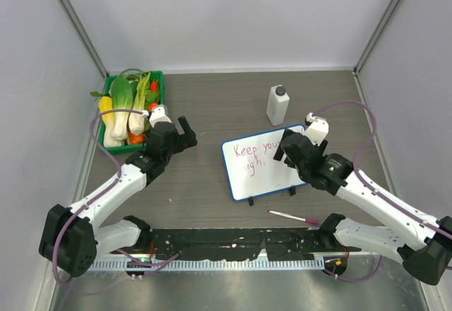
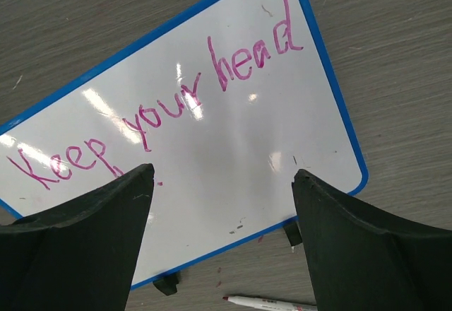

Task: Write a sentence on the whiteboard
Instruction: Reset both arms

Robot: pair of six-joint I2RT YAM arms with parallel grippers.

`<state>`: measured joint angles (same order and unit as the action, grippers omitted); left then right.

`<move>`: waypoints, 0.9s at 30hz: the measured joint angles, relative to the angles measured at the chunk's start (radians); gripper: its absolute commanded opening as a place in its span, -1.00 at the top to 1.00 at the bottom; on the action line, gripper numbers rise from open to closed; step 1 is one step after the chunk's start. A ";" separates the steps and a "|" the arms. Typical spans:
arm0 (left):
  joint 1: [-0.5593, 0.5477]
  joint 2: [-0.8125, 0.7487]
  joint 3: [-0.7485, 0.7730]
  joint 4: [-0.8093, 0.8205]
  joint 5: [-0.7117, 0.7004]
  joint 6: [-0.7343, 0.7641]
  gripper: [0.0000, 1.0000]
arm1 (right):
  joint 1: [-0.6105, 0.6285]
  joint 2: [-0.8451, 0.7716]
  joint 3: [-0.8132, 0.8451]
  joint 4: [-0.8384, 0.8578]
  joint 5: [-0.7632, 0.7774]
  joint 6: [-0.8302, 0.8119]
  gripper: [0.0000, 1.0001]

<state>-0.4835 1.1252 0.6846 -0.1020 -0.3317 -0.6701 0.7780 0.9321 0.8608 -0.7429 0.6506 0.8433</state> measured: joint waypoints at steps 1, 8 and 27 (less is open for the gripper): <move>0.000 0.000 0.005 0.001 -0.001 0.001 -0.99 | -0.003 0.021 0.007 0.008 0.000 -0.015 -0.76; 0.000 0.003 0.013 0.002 -0.006 0.016 -0.99 | -0.057 0.136 0.031 0.069 -0.053 -0.091 -0.88; 0.000 0.067 0.032 0.024 -0.020 0.069 -0.99 | -0.301 0.122 0.084 0.205 -0.156 -0.293 -0.99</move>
<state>-0.4835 1.1919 0.7162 -0.0784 -0.3515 -0.6014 0.4770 1.0542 0.9443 -0.5377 0.4946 0.5499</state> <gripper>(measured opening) 0.994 0.992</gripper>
